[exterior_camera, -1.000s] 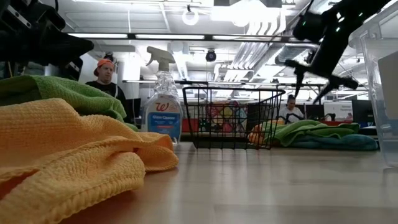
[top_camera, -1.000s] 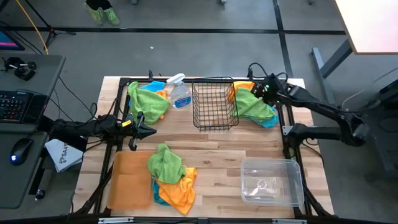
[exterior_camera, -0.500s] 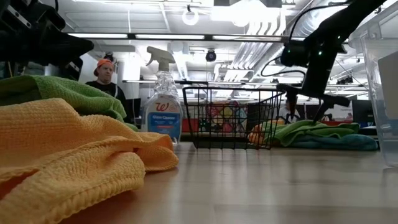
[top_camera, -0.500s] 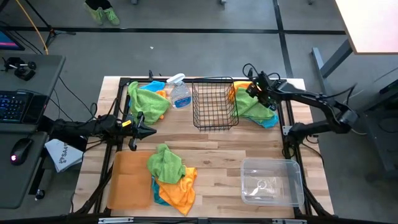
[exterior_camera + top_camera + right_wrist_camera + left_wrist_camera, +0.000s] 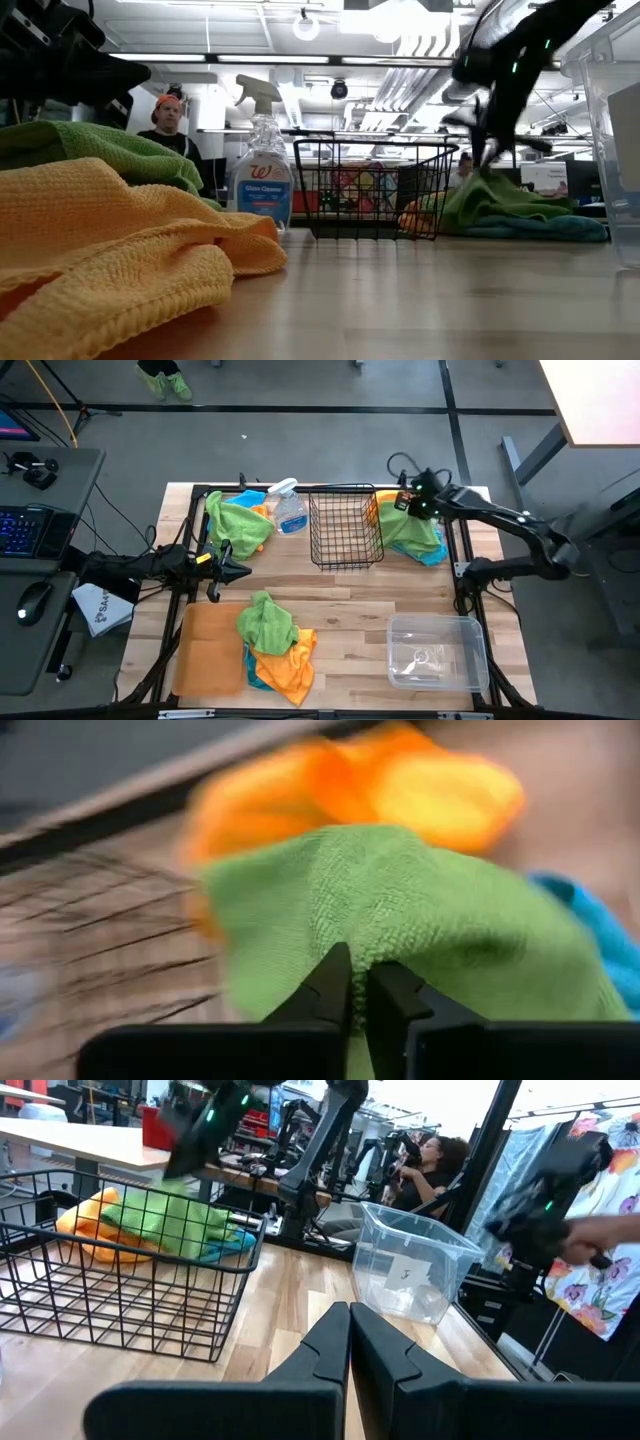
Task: Sort microfiber towel by color & place in baskets
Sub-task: Put the top right green towel into the black wire basket
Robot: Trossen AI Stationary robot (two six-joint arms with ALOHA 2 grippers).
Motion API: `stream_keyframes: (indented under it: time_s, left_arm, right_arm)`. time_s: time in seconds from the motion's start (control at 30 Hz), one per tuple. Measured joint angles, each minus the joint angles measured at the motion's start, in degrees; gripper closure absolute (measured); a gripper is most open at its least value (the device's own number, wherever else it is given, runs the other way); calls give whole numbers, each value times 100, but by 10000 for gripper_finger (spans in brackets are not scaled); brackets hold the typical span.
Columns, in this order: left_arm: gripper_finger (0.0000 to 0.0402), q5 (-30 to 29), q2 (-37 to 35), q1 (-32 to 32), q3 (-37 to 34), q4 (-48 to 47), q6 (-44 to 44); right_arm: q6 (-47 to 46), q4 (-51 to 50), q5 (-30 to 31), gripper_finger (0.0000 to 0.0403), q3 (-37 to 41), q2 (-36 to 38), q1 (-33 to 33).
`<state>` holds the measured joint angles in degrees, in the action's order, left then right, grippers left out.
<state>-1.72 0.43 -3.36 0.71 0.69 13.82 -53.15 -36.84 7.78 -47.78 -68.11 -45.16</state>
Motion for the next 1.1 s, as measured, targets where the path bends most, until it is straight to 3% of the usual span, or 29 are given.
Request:
stream_keyframes:
  time_s: [0.2, 0.37, 0.57, 0.7, 0.8, 1.0, 1.1]
  left_arm:
    - [402, 0, 0, 1, -1, -1, 2]
    - [401, 0, 0, 1, -1, 0, 0]
    - [401, -1, 0, -1, 0, -1, 1]
    - [402, 0, 0, 0, -2, -2, 2]
    - [401, -1, 0, -1, -1, -1, 0]
    - [401, 0, 0, -2, 0, 0, 2]
    - [402, 0, 0, -1, -1, -1, 2]
  right_arm:
    - [1137, -710, 401, 400, -1397, 934, 177]
    - [1772, 381, 390, 401, -2197, 1219, 576]
    - [1914, 2762, -74, 402, -2148, 828, 1386]
    - [1915, 3821, -127, 402, -2153, 502, 1809]
    - [2044, 3834, -98, 402, -2154, 226, 2041]
    - [2255, 2943, 152, 402, -2124, -309, 2267]
    - [2207, 3182, 20, 403, -1763, -450, 2268]
